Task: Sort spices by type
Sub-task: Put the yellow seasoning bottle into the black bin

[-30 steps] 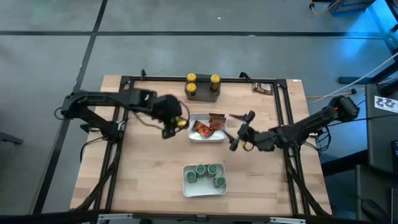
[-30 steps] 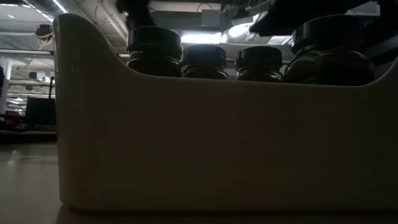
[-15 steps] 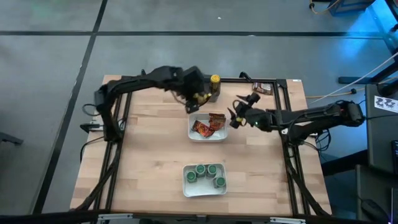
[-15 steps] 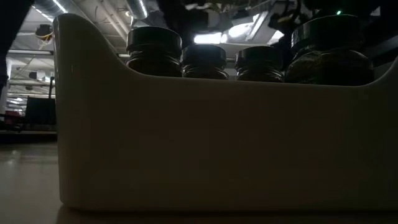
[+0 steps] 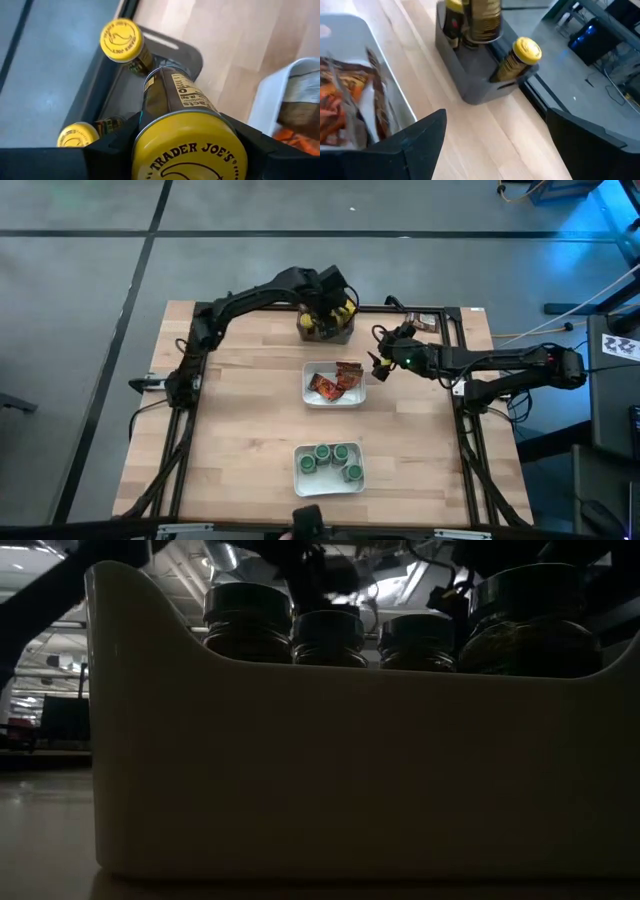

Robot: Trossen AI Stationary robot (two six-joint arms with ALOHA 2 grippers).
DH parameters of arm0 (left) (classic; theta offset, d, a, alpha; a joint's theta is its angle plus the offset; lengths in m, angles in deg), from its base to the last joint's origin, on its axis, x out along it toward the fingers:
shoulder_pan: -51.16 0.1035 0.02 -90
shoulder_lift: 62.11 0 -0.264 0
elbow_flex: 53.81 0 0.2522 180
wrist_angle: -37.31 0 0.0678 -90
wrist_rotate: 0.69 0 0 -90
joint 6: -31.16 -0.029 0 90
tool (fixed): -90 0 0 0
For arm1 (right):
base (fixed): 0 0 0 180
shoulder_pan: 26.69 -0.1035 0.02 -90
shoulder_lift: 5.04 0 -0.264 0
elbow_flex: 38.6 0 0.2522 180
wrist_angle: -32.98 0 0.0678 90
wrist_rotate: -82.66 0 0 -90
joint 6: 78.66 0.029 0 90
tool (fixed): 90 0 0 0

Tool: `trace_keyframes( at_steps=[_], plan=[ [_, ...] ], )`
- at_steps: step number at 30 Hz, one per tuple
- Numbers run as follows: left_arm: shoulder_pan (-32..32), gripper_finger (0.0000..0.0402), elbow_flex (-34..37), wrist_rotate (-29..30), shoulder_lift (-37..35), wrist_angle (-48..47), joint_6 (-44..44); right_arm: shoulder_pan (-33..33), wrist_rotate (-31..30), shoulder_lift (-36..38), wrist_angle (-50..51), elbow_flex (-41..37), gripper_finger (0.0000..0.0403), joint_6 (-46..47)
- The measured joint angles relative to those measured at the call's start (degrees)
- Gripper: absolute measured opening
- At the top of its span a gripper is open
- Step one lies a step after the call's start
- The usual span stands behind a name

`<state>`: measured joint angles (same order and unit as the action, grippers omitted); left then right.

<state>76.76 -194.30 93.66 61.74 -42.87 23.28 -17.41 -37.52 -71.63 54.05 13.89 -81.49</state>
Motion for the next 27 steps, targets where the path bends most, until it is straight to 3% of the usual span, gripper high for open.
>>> trace_keyframes(
  at_steps=[15, 27],
  plan=[
    [3.43, 0.0209, -0.02, -0.84, 9.91, -2.22, -6.28, 1.03, 0.18, 0.0, 2.91, 0.0, 0.0342, -0.89],
    [4.18, 0.021, 0.0, -1.33, 11.81, -0.69, -9.36, 1.01, -0.06, -0.02, 2.91, 0.0, 0.0342, -1.66]
  ],
)
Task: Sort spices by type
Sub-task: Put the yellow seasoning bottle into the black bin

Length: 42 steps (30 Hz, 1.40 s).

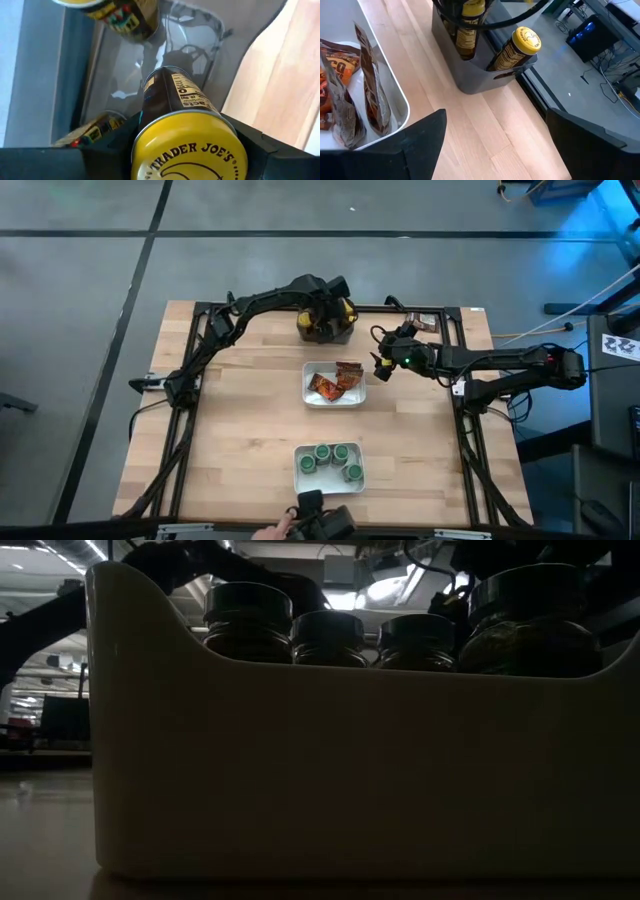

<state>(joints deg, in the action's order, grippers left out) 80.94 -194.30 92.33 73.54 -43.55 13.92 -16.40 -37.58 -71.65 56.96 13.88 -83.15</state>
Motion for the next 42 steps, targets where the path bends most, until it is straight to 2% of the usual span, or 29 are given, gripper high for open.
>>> trace_keyframes(
  at_steps=[14, 25, 32, 42],
  plan=[
    [-0.15, 0.0211, 0.02, 0.39, 0.0, 1.48, -0.11, -0.02, 0.71, 0.0, 0.1, 0.0, 0.0342, 0.05],
    [-1.35, 0.0265, 0.02, 0.64, 0.0, 3.77, -0.82, -0.02, 1.4, 0.0, 0.26, 0.0, 0.0342, -0.05],
    [-1.29, 0.0263, 0.02, 0.7, 0.0, 3.95, -1.26, -0.02, 1.4, 0.0, 0.26, 0.0, 0.0342, -0.06],
    [-1.4, 0.026, 0.04, 4.02, -0.87, 2.73, -1.44, -0.02, 1.39, 0.0, 0.26, 0.0, 0.0342, -0.54]
  ],
)
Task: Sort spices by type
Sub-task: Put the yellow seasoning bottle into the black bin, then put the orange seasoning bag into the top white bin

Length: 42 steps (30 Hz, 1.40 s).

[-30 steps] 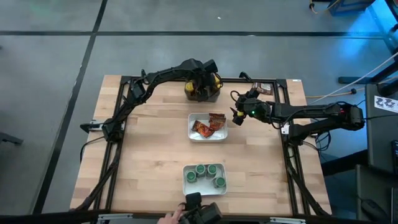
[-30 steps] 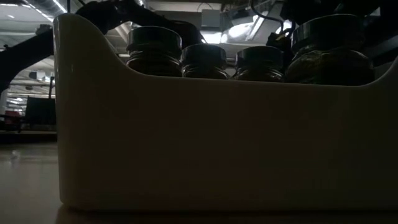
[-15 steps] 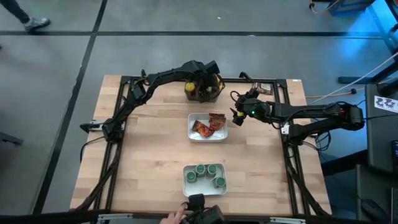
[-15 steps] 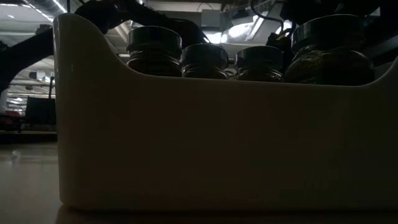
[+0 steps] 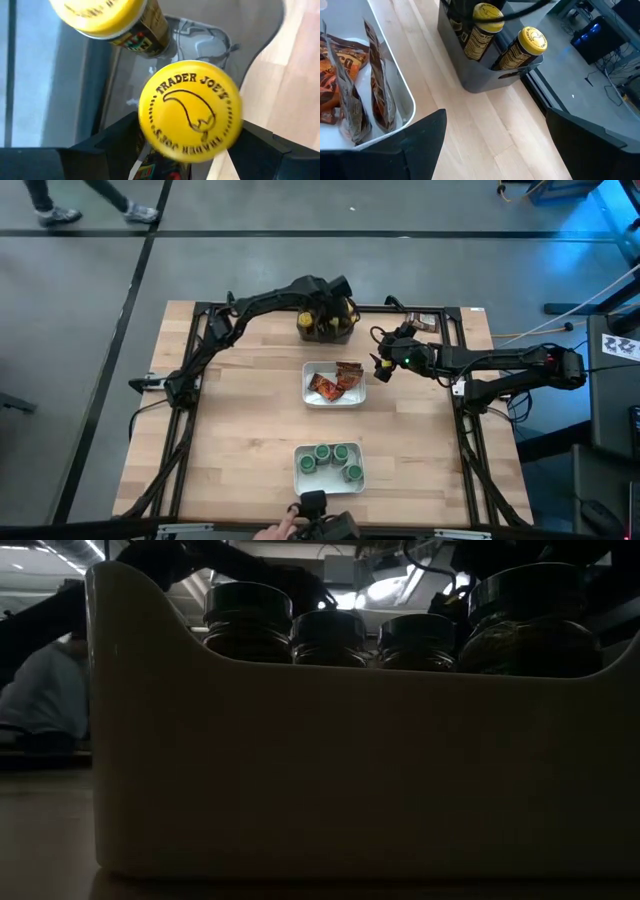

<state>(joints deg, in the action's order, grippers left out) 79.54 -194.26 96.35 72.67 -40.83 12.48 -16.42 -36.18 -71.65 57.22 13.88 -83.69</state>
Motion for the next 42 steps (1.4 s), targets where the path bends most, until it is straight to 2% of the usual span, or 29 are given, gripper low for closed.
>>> trace_keyframes(
  at_steps=[14, 19, 23, 26, 30, 36, 42],
  plan=[
    [-1.21, 0.0255, 0.0, 1.23, -10.69, -3.68, 2.17, -0.11, -0.01, 0.0, 0.02, -0.02, 0.0342, -2.8],
    [-1.59, 0.0255, 0.0, 1.19, -14.25, -8.55, 4.46, -0.11, 1.37, -0.01, 1.64, -0.04, 0.0342, -5.32],
    [-1.52, 0.0255, 2.45, 1.19, -17.1, -12.86, 7.74, -0.11, -6.08, -0.02, 1.42, -0.07, 0.0342, -4.73],
    [-1.6, 0.0255, 8.96, 1.21, -20.36, -11.5, 8.47, 0.09, -10.79, 0.31, 1.53, -0.07, 0.0342, -4.38],
    [-1.68, 0.0255, 23.46, 1.03, -26.66, -0.29, 8.89, 3.72, -11.34, 0.48, 3.33, 1.34, 0.0342, -3.8],
    [-1.68, 0.0255, 45.23, 1.09, -37.87, 15.29, 9.64, 13.3, -6.29, 0.5, 11.31, 7.02, 0.0342, -2.54],
    [-1.66, 0.0255, 60.59, 1.08, -49.49, 28.47, 9.93, 23.83, 1.19, 0.1, 17.84, 11.1, 0.0342, -3.92]
  ],
)
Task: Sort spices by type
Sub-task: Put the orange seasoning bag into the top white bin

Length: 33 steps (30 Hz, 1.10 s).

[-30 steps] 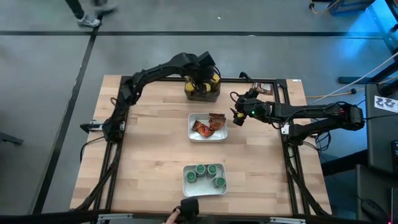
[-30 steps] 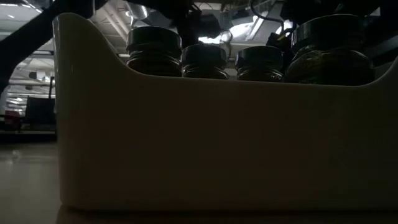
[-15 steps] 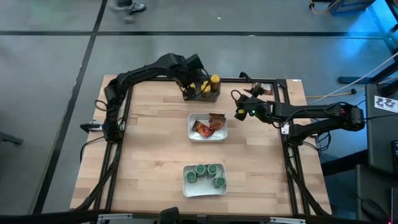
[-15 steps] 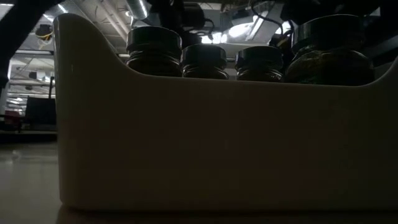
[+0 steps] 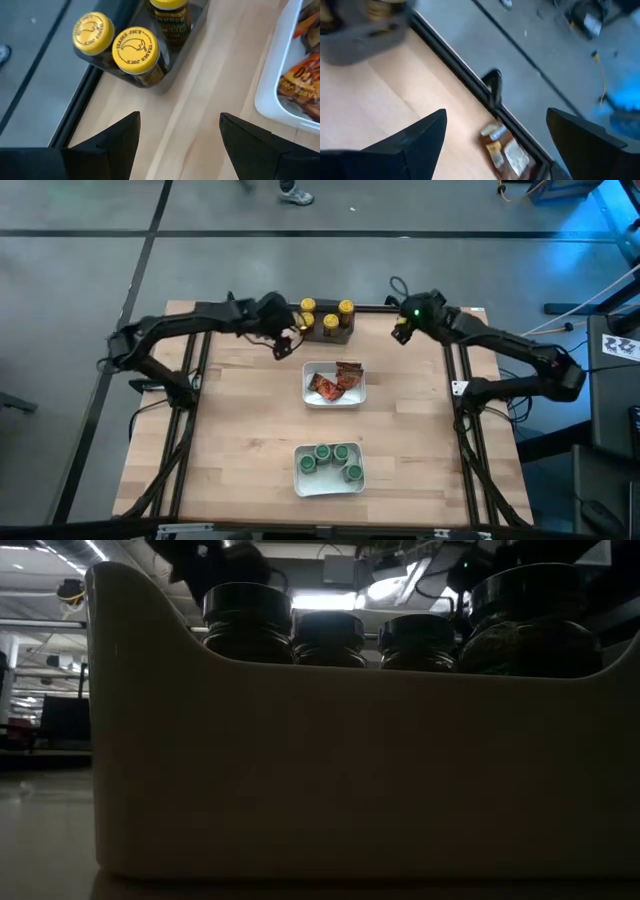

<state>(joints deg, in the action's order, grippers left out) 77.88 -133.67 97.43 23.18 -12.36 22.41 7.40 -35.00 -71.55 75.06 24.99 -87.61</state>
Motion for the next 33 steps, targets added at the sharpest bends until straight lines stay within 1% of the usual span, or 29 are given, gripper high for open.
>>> trace_keyframes(
  at_steps=[4, 6, 9, 13, 20, 25, 33],
  plan=[
    [0.06, 0.0255, 6.74, -0.01, -5.26, 5.99, 0.0, 6.13, 3.5, -2.14, 3.82, 1.52, 0.0342, 2.74],
    [0.11, 0.0255, 8.61, 0.0, -6.72, 7.57, -0.1, 8.82, 5.89, -4.23, 5.15, 2.05, 0.0342, 4.58],
    [0.11, 0.0255, 11.04, -0.01, -7.99, 9.94, -0.23, 12.26, 8.89, -8.36, 6.99, 2.99, 0.0342, 8.28],
    [0.09, 0.0255, 12.66, 0.0, -8.17, 10.25, -0.42, 15.9, 11.3, -14.83, 8.81, 4.97, 0.0342, 13.25],
    [-0.26, 0.0255, 15.77, -0.04, -8.17, 12.99, -0.45, 19.89, 13.4, -23.31, 8.13, 6.56, 0.0342, 17.83],
    [-0.31, 0.0255, 16.06, -0.22, -8.17, 12.82, -0.57, 21.93, 13.55, -26.44, 5.53, 6.56, 0.0342, 19.18],
    [-1.71, 0.0255, 16.06, -0.24, -8.17, 13.02, -0.62, 23.34, 13.83, -31.24, 0.24, 6.62, 0.0342, 19.42]
  ],
)
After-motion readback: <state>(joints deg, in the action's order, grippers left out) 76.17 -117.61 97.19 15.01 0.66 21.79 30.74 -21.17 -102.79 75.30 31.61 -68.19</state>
